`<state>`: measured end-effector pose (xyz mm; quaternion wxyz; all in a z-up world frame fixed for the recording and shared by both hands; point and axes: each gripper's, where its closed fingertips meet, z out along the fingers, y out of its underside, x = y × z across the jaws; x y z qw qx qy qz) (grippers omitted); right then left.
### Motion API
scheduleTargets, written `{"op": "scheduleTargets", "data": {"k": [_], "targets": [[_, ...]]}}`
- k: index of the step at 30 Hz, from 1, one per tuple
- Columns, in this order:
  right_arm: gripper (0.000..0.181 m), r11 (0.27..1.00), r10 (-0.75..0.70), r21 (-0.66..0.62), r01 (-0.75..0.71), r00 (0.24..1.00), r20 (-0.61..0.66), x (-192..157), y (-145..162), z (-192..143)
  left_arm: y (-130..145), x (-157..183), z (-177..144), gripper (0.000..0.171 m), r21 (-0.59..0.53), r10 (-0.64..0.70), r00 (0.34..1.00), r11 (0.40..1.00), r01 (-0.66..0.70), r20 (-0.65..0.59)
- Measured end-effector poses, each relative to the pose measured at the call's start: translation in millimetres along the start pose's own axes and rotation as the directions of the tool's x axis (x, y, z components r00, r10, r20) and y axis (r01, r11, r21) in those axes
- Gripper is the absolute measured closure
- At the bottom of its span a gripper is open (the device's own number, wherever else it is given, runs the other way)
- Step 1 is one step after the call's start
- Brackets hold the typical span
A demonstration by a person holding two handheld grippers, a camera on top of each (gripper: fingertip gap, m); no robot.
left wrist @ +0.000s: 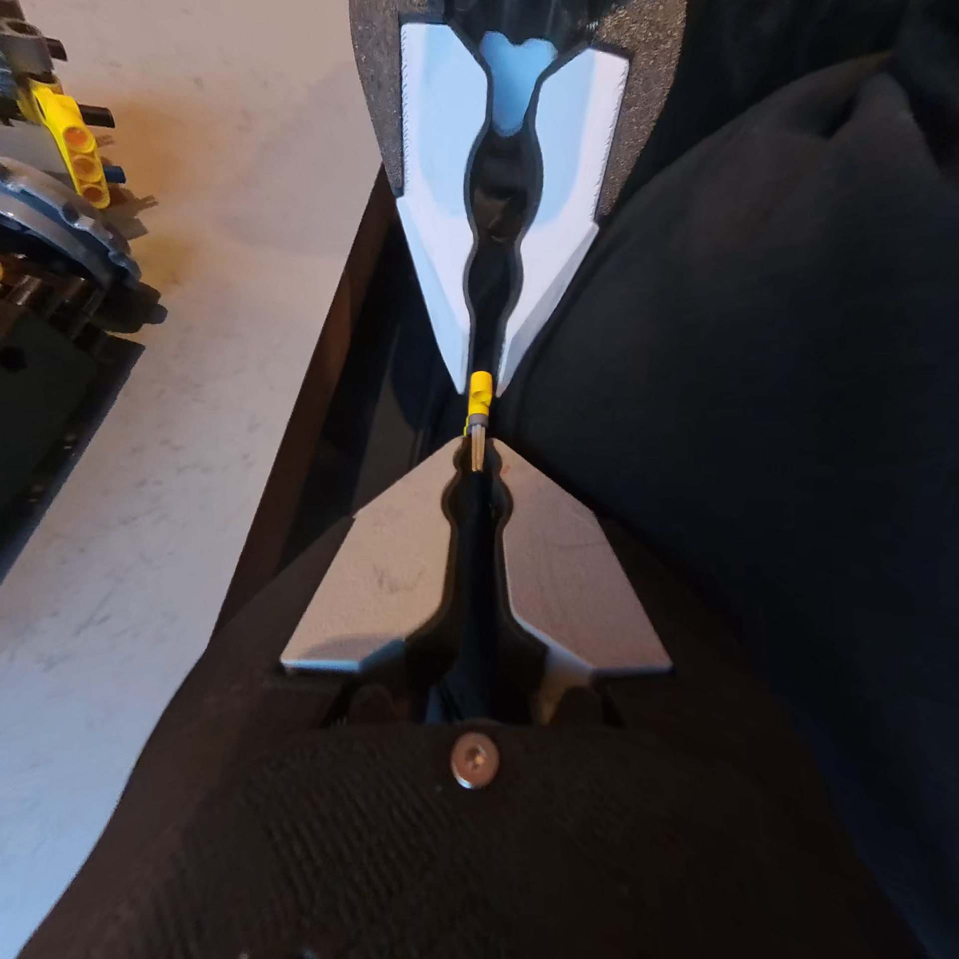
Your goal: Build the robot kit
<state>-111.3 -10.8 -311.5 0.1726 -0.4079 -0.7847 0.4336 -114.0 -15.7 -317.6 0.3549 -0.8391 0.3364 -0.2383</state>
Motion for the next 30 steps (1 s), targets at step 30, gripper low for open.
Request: {"op": "scheduleTargets", "data": {"k": [30], "targets": [[0.174, 0.994, 0.077, 0.079, -0.076, 0.997, -0.005, 5.9, -2.4, -5.0, -2.3, -5.5, -4.5, 0.169, 0.11, -0.016, 1.0, 0.994, 0.014, 0.015]]}}
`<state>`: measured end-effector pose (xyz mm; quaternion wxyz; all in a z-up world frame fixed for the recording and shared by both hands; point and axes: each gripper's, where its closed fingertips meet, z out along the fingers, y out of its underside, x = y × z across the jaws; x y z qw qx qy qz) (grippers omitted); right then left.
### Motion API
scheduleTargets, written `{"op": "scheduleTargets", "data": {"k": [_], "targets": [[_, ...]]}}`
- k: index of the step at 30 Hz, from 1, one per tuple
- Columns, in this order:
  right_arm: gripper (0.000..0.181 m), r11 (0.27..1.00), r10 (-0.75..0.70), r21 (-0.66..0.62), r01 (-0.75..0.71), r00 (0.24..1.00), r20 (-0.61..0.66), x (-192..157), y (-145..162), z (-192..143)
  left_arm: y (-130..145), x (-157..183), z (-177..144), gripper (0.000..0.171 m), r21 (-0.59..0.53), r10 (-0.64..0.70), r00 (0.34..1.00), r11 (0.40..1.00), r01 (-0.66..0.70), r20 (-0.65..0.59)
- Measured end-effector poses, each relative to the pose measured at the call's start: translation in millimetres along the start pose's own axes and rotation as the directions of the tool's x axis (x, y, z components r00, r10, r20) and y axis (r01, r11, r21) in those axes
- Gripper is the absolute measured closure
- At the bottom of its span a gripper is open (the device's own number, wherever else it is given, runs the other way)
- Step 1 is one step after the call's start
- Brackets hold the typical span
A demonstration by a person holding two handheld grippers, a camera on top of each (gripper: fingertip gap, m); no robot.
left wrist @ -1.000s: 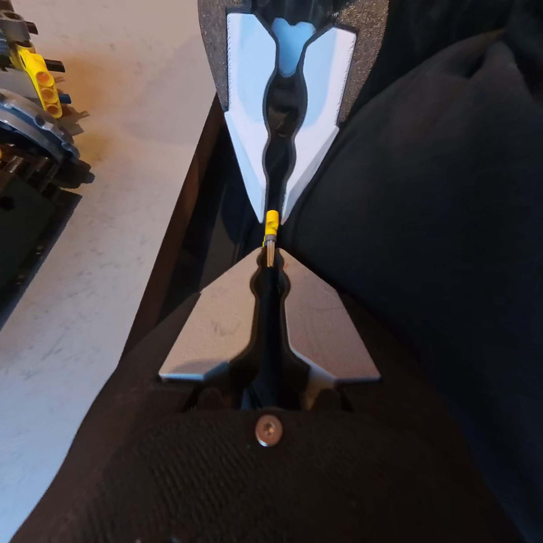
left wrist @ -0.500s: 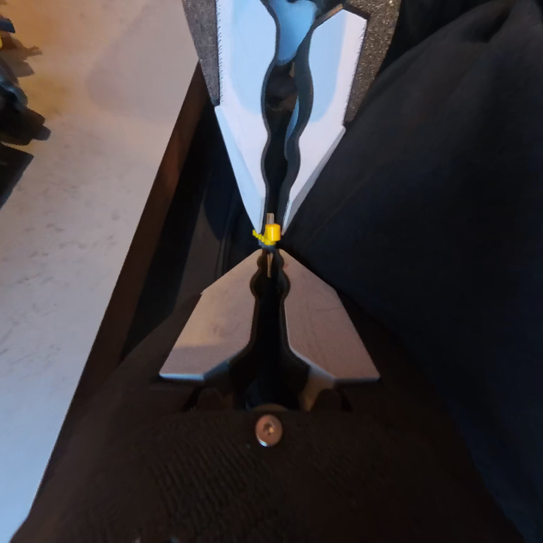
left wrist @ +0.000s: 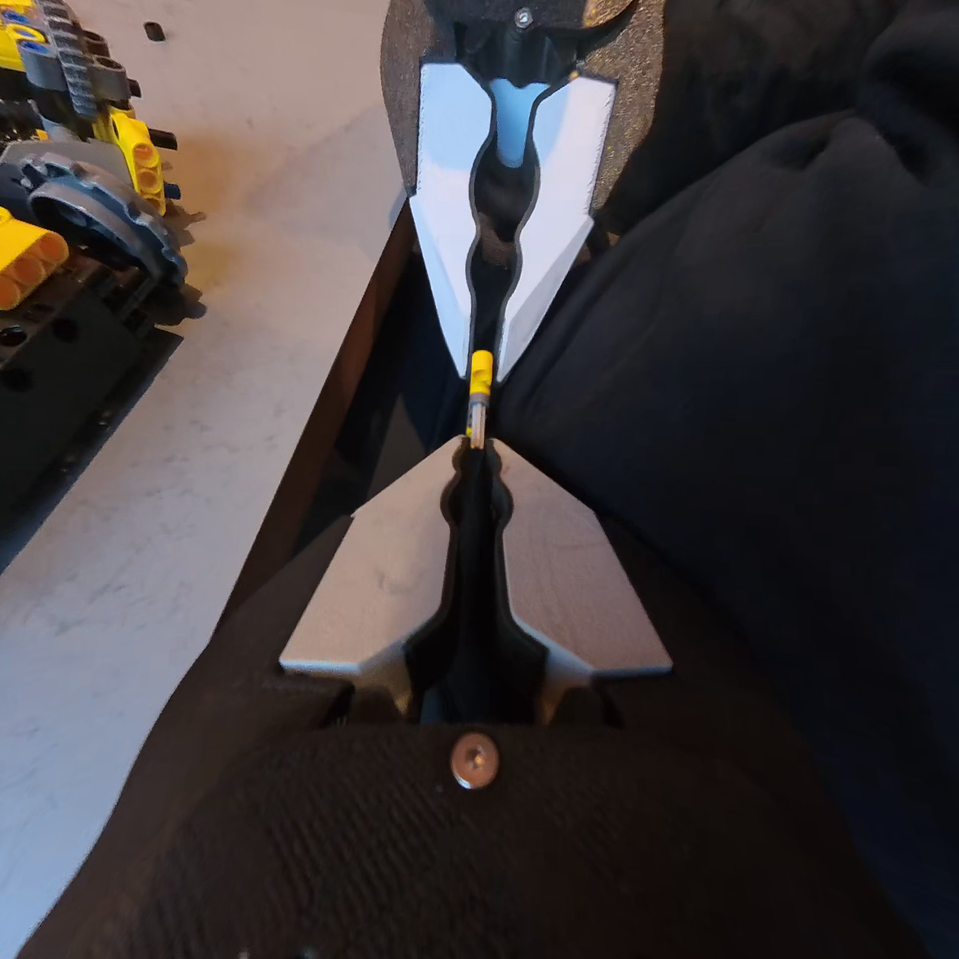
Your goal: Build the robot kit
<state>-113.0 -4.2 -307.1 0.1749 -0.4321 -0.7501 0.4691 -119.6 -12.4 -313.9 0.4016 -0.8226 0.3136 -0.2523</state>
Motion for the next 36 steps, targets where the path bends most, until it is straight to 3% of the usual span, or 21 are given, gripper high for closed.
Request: {"op": "scheduleTargets", "data": {"k": [11, 22, 36], "targets": [[0.173, 0.999, 0.04, 0.011, -0.041, 0.998, 0.04, -5.9, 5.8, 5.0, 0.7, 5.2, 1.7, 0.17, -0.023, 0.044, 0.999, 0.999, -0.044, 0.003], [0.175, 0.968, -0.226, -0.11, 0.224, 0.974, -0.004, -8.0, 13.5, 11.2, 1.0, 9.4, 3.8, 0.17, -0.073, 0.067, 0.998, 0.995, -0.068, -0.017], [0.176, 0.983, -0.153, -0.097, 0.154, 0.988, 0.021, -6.6, 17.3, 20.9, 9.1, 6.1, 4.8, 0.17, -0.118, 0.054, 0.998, 0.991, -0.056, -0.021]]}}
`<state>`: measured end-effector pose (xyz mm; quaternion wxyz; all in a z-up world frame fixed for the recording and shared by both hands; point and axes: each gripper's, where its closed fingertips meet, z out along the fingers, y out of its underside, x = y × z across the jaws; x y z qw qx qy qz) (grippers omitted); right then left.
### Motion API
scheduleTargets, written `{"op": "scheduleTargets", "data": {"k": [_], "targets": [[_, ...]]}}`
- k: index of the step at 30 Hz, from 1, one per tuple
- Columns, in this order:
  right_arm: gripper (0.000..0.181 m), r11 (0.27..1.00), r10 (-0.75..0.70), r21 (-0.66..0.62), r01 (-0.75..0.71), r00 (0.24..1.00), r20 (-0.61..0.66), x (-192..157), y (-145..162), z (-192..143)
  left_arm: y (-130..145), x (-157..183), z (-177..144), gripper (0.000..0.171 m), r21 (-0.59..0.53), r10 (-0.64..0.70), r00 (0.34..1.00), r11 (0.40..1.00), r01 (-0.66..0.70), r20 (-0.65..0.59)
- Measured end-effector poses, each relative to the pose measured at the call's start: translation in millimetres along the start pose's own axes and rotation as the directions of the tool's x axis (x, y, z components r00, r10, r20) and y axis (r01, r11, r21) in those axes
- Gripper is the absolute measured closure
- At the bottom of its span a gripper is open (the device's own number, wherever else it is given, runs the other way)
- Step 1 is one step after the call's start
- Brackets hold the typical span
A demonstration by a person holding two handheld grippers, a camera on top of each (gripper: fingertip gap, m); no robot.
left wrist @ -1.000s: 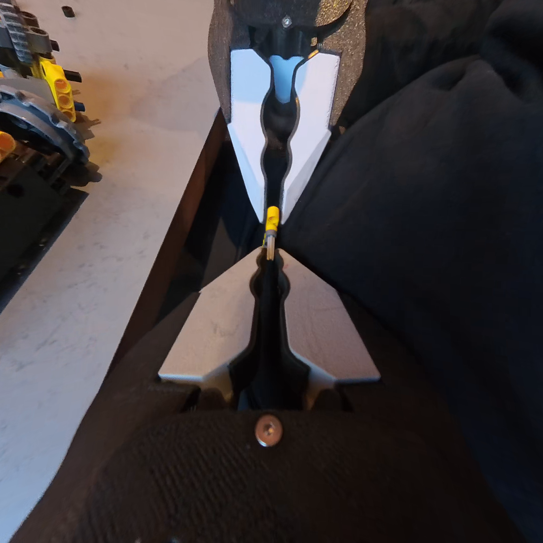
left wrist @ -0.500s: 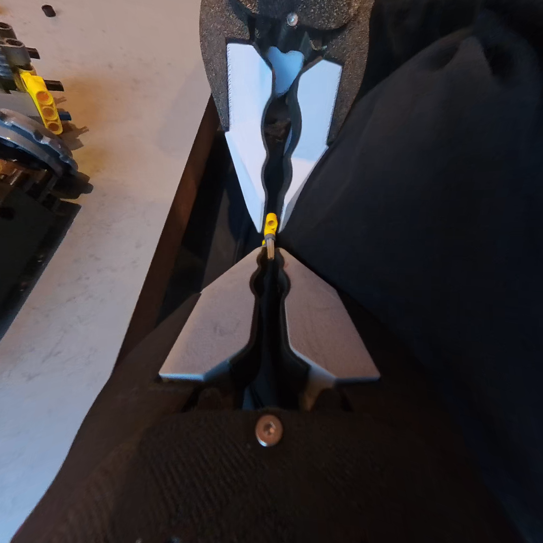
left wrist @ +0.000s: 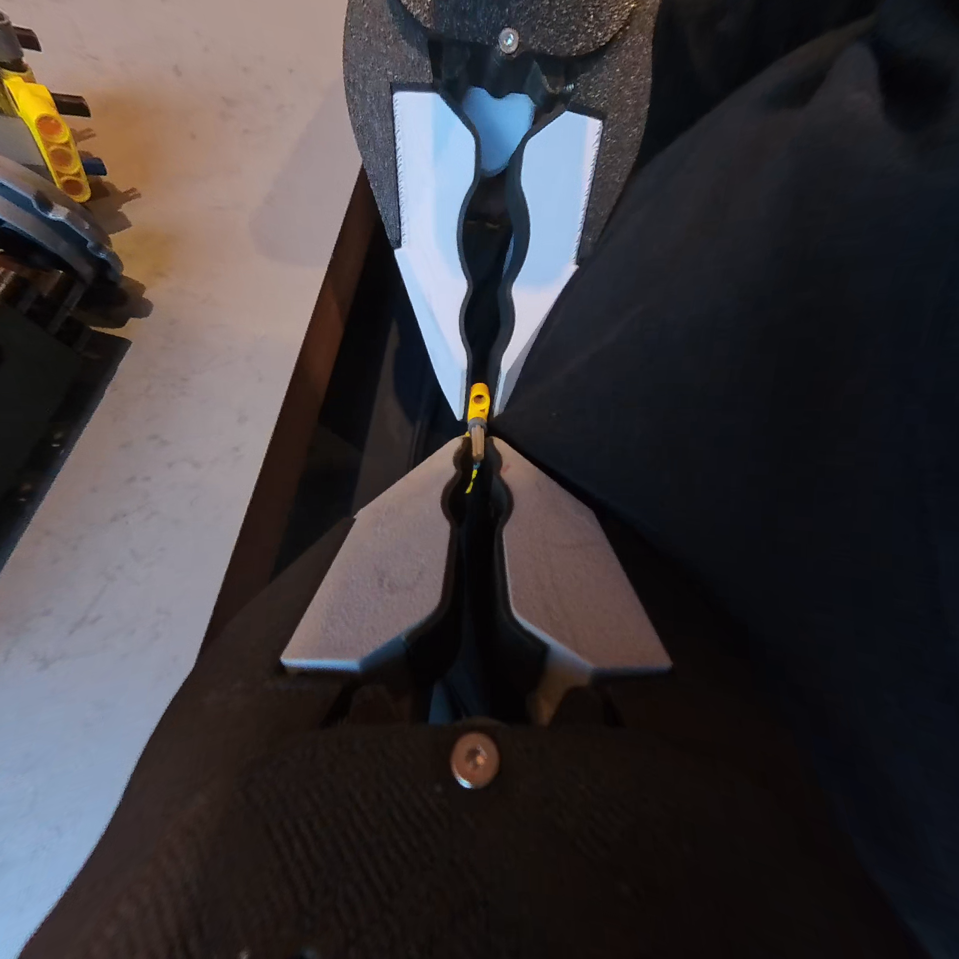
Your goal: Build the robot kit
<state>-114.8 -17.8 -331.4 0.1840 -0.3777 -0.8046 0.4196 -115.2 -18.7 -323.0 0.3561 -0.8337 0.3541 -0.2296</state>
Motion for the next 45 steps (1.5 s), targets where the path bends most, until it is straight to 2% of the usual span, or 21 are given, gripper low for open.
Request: {"op": "scheduleTargets", "data": {"k": [7, 9, 10, 12, 13, 16, 20, 25, 27, 30, 32, 34, 38, 40, 42, 45], "targets": [[0.176, 1.0, 0.011, -0.009, -0.012, 0.999, -0.036, 7.0, -0.1, -0.2, -2.4, -8.0, -1.4, 0.17, 0.003, -0.006, 1.0, 1.0, 0.006, 0.028], [0.174, 0.999, 0.044, 0.006, -0.043, 0.996, -0.077, 16.3, -6.2, -4.9, -10.6, -16.2, -7.6, 0.17, 0.053, -0.054, 0.998, 0.997, 0.052, 0.028], [0.174, 0.996, 0.077, 0.046, -0.072, 0.993, -0.095, 22.2, -14.3, -10.9, -20.0, -20.2, -13.8, 0.17, 0.114, -0.102, 0.995, 0.989, 0.099, 0.016], [0.168, 0.98, 0.153, 0.14, -0.138, 0.983, -0.104, 32.3, -34.0, -27.8, -40.0, -22.2, -31.0, 0.17, 0.239, -0.184, 0.981, 0.951, 0.194, -0.062], [0.156, 0.973, 0.172, 0.176, -0.152, 0.979, -0.108, 35.5, -42.9, -36.3, -47.6, -23.0, -39.2, 0.17, 0.285, -0.226, 0.968, 0.926, 0.247, -0.107], [0.155, 0.975, 0.103, 0.215, -0.058, 0.974, -0.203, 41.4, -62.9, -55.6, -64.0, -25.1, -54.8, 0.17, 0.375, -0.348, 0.906, 0.828, 0.418, -0.241], [0.161, 0.988, -0.027, 0.137, 0.069, 0.957, -0.29, 37.0, -72.0, -59.3, -72.6, -19.9, -58.3, 0.17, 0.384, -0.423, 0.824, 0.738, 0.555, -0.378], [0.176, 0.987, -0.062, 0.122, 0.105, 0.946, -0.319, 34.5, -71.8, -64.8, -70.0, -18.0, -58.0, 0.17, 0.365, -0.445, 0.788, 0.712, 0.6, -0.426], [0.177, 0.985, -0.059, 0.134, 0.105, 0.948, -0.312, 33.0, -72.3, -66.2, -71.5, -16.9, -57.9, 0.17, 0.358, -0.449, 0.768, 0.698, 0.621, -0.456], [0.175, 0.987, -0.035, 0.141, 0.082, 0.951, -0.307, 35.4, -70.2, -66.7, -73.0, -16.9, -56.4, 0.17, 0.358, -0.443, 0.768, 0.699, 0.619, -0.462], [0.16, 0.983, 0.019, 0.179, 0.034, 0.958, -0.286, 38.1, -70.6, -67.3, -76.2, -17.5, -57.9, 0.17, 0.376, -0.425, 0.78, 0.703, 0.604, -0.458], [0.157, 0.972, 0.086, 0.234, -0.032, 0.971, -0.225, 37.8, -71.1, -66.9, -79.1, -16.6, -59.1, 0.17, 0.408, -0.378, 0.818, 0.727, 0.552, -0.434], [0.13, 0.909, 0.225, 0.374, -0.184, 0.972, -0.069, 39.5, -79.0, -66.4, -81.1, -12.4, -58.5, 0.17, 0.468, -0.271, 0.896, 0.779, 0.418, -0.351], [0.124, 0.884, 0.247, 0.415, -0.216, 0.969, -0.023, 41.5, -82.7, -65.1, -82.2, -15.7, -59.2, 0.17, 0.498, -0.236, 0.929, 0.792, 0.353, -0.284], [0.134, 0.884, 0.225, 0.425, -0.196, 0.974, -0.018, 40.6, -85.3, -63.5, -85.6, -19.2, -62.5, 0.17, 0.529, -0.214, 0.947, 0.789, 0.311, -0.238], [0.168, 0.915, 0.174, 0.381, -0.132, 0.982, -0.075, 40.4, -80.7, -59.8, -89.1, -24.9, -66.2, 0.17, 0.565, -0.219, 0.953, 0.769, 0.3, -0.209]]}}
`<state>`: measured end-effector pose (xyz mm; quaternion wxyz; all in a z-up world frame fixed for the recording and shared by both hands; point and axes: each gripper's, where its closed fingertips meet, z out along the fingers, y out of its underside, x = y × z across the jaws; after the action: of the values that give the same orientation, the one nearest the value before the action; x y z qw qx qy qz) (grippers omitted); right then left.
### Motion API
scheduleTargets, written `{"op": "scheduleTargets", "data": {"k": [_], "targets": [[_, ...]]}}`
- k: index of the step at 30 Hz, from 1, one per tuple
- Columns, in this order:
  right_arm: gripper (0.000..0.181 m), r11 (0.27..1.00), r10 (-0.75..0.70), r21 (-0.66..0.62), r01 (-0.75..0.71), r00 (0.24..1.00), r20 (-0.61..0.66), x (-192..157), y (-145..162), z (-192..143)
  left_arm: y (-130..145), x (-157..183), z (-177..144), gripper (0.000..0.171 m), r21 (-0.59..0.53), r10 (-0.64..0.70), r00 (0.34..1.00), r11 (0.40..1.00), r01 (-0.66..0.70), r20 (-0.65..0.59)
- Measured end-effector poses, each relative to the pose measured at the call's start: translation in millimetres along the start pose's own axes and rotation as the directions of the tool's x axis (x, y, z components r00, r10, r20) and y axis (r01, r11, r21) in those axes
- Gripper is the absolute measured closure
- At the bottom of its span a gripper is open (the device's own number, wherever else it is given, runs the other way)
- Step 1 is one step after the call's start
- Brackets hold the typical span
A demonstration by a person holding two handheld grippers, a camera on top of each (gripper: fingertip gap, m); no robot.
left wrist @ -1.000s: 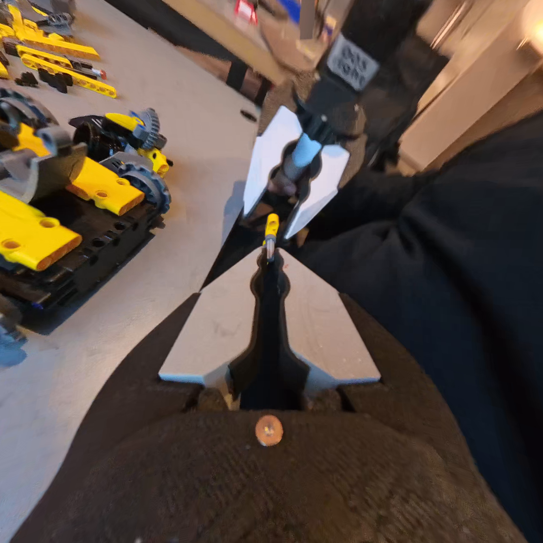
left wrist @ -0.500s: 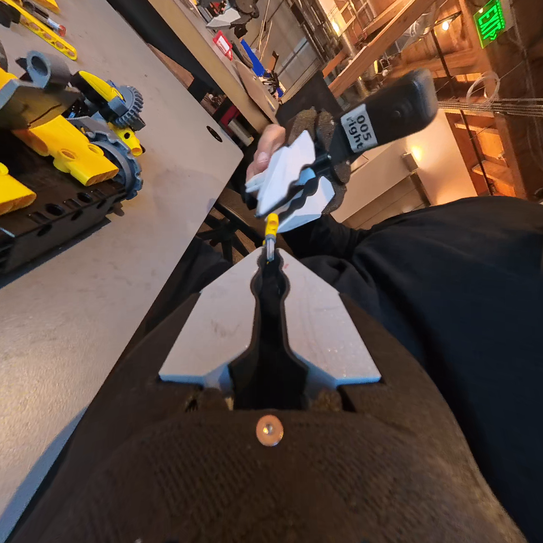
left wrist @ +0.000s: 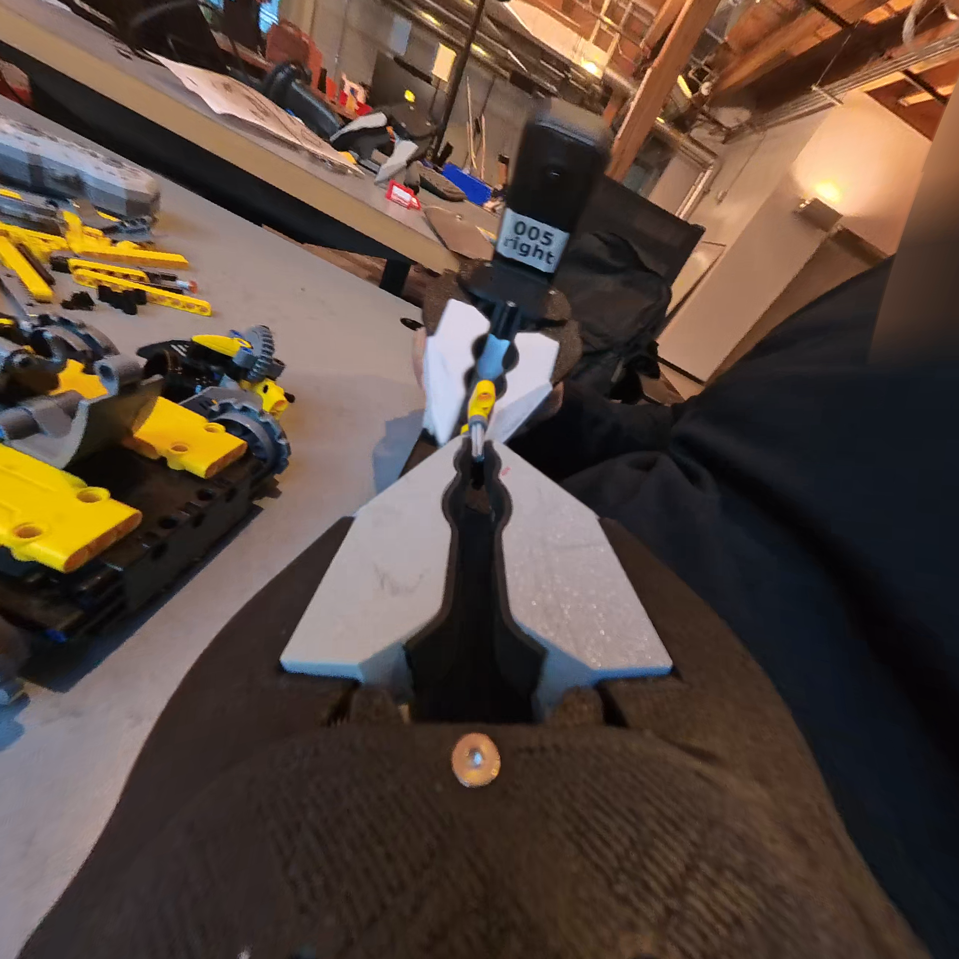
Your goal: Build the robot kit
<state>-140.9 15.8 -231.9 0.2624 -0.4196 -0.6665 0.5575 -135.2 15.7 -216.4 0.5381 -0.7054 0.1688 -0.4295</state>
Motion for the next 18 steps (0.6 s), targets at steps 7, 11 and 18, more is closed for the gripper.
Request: {"op": "scheduleTargets", "data": {"k": [7, 11, 18], "targets": [[0.149, 0.999, 0.035, -0.016, -0.038, 0.988, -0.152, 24.0, 9.5, 3.4, -4.9, -27.3, -1.0, 0.17, 0.104, -0.105, 0.984, 0.99, 0.09, 0.145], [0.169, 0.999, 0.007, -0.042, -0.018, 0.97, -0.244, 34.7, 14.0, 2.7, -4.2, -27.6, 1.2, 0.17, 0.123, -0.139, 0.98, 0.985, 0.122, 0.14], [0.154, 1.0, -0.009, -0.016, 0.006, 0.98, -0.199, 27.3, 5.4, -0.5, 6.4, -25.7, -2.2, 0.17, 0.041, -0.095, 0.983, 0.995, 0.089, 0.158]]}}
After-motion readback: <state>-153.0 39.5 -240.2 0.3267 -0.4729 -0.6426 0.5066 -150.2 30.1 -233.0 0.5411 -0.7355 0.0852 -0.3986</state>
